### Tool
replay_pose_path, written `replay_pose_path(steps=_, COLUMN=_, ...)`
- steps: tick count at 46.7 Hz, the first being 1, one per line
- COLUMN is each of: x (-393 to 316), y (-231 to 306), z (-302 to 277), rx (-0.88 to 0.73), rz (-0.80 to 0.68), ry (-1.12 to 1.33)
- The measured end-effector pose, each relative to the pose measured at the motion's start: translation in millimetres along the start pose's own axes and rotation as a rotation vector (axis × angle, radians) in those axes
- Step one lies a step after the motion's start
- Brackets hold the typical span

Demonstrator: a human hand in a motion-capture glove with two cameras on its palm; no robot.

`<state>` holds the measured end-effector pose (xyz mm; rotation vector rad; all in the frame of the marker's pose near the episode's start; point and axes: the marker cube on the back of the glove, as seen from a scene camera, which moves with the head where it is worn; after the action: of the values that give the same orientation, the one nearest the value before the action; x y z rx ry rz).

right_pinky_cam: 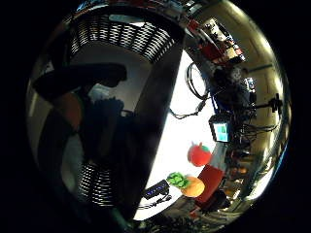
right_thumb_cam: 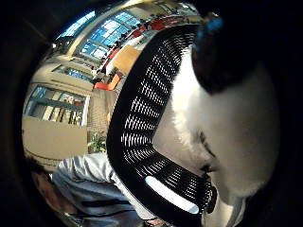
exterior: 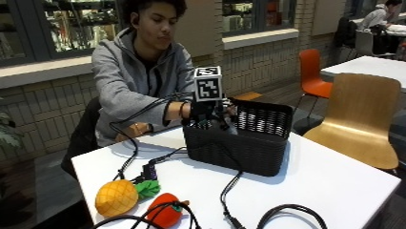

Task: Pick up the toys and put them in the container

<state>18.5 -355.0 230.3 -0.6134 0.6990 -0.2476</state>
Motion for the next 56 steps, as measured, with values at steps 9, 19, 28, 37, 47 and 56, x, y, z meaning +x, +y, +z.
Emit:
replay_pose_path(steps=9, x=-1, y=9, z=14, rx=-0.305, rz=0.038, ry=0.09)
replay_pose_path(steps=19, x=31, y=32, z=-13, rx=-0.174, rz=0.105, ry=0.029)
replay_pose_path(steps=28, x=111, y=67, z=-52, rx=0.061, rz=0.284, ry=-0.032)
replay_pose_path(steps=37, x=209, y=107, z=-35, rx=-0.058, rz=0.596, ry=-0.011)
replay_pose_path(steps=47, x=245, y=132, z=38, rx=-0.275, rz=0.909, ry=-0.133)
replay_pose_path(steps=56, x=271, y=138, z=71, rx=-0.151, rz=1.098, ry=-0.198)
